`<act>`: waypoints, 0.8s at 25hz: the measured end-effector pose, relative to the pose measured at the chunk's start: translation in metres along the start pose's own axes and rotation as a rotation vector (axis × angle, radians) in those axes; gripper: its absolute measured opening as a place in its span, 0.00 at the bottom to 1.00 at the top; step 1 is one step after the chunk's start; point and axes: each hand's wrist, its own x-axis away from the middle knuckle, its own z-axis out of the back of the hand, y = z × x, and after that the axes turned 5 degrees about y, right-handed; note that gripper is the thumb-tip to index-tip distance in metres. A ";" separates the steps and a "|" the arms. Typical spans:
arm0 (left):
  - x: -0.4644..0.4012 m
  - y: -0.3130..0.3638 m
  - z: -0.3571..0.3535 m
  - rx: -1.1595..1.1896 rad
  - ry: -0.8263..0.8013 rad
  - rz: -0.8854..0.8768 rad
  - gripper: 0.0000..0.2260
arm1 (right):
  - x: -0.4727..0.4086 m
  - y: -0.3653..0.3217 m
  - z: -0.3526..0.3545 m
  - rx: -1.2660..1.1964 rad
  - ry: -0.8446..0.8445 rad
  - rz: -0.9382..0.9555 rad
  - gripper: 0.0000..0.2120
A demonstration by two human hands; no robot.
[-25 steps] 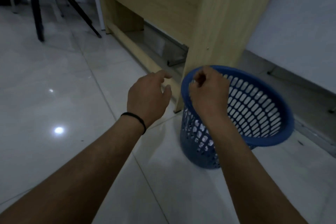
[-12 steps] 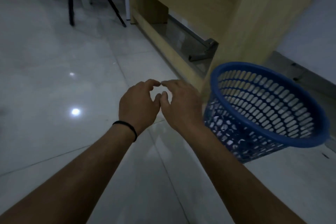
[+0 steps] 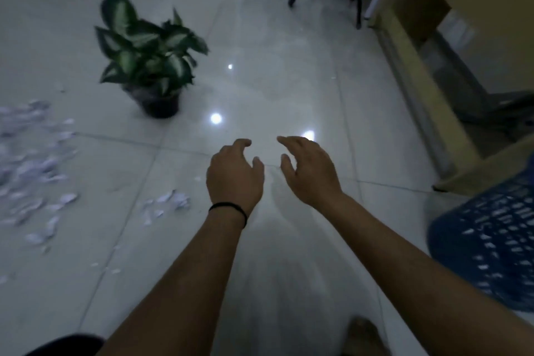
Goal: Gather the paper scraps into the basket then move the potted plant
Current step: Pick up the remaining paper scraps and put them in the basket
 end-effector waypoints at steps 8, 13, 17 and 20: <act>0.000 -0.124 0.052 -0.189 0.047 0.263 0.20 | -0.007 -0.073 -0.114 -0.057 -0.156 0.251 0.23; 0.027 -0.219 0.080 -0.405 0.096 0.416 0.28 | -0.007 -0.103 -0.185 -0.102 -0.331 0.330 0.31; 0.073 -0.261 0.081 -0.580 0.030 0.542 0.40 | -0.010 -0.111 -0.227 -0.124 -0.346 0.232 0.37; 0.100 -0.275 0.081 -0.610 0.074 0.593 0.42 | 0.000 -0.113 -0.244 -0.213 -0.424 0.278 0.41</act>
